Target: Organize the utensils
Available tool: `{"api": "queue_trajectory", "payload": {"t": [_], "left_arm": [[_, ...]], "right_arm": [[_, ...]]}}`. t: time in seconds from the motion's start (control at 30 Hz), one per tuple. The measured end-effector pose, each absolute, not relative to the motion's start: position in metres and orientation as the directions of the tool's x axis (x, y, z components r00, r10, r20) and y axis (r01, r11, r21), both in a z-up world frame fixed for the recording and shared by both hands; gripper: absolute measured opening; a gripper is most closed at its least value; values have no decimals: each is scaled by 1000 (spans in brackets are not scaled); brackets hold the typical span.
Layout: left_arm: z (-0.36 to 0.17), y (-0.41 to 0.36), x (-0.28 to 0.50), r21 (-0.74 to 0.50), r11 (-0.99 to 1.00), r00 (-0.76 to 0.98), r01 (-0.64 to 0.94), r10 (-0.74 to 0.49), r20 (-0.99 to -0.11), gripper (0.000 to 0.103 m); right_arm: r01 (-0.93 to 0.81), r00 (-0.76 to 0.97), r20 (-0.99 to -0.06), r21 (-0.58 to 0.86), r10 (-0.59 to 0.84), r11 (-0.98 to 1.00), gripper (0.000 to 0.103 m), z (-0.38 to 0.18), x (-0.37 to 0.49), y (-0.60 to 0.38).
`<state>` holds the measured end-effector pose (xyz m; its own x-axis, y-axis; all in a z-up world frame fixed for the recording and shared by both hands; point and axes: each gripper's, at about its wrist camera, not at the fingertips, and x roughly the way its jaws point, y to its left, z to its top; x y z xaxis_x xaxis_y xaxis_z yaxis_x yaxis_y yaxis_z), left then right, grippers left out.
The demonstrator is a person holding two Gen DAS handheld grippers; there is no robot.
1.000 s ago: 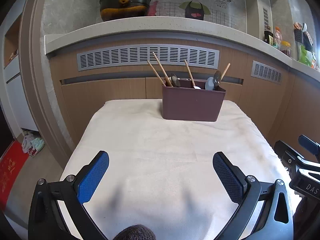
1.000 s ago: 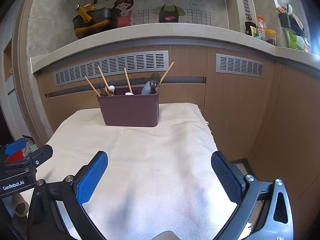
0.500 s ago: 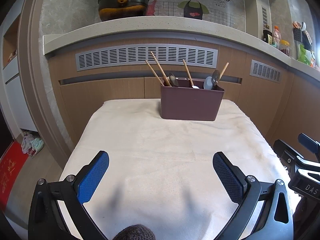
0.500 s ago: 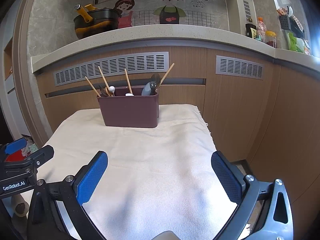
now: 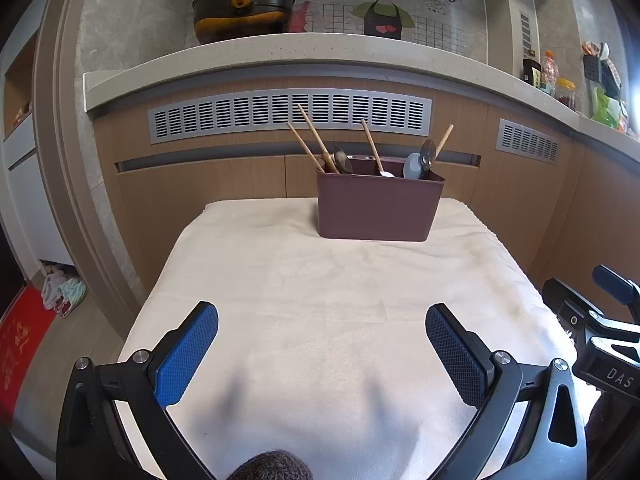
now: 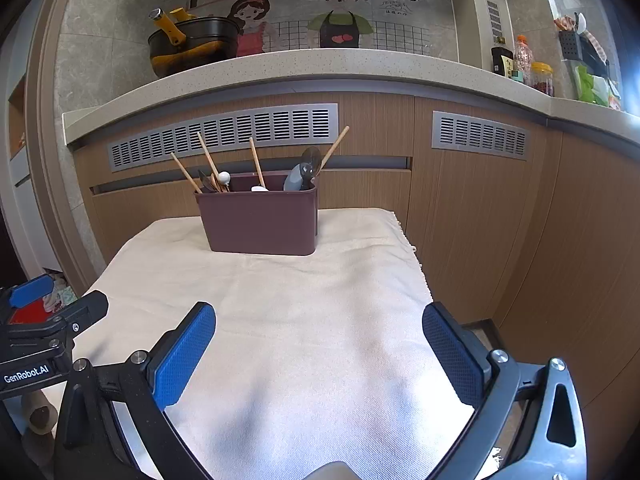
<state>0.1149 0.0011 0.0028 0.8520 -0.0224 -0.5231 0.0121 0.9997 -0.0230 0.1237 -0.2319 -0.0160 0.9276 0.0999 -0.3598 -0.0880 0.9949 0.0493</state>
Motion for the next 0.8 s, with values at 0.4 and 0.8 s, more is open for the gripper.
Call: {"api": "queue_trajectory", "payload": {"t": [0.4,0.8], "left_arm": [[2,1,115,-22,1000,852,17,-26,-523,103],[2,0,114,-20,1000,854,18,-25,-520,103]], "right_arm": [[-88,928,-358,48,100,995,103,-16,124,-233],[-87,931,-352,43,97,995,103,-15,122,-235]]}}
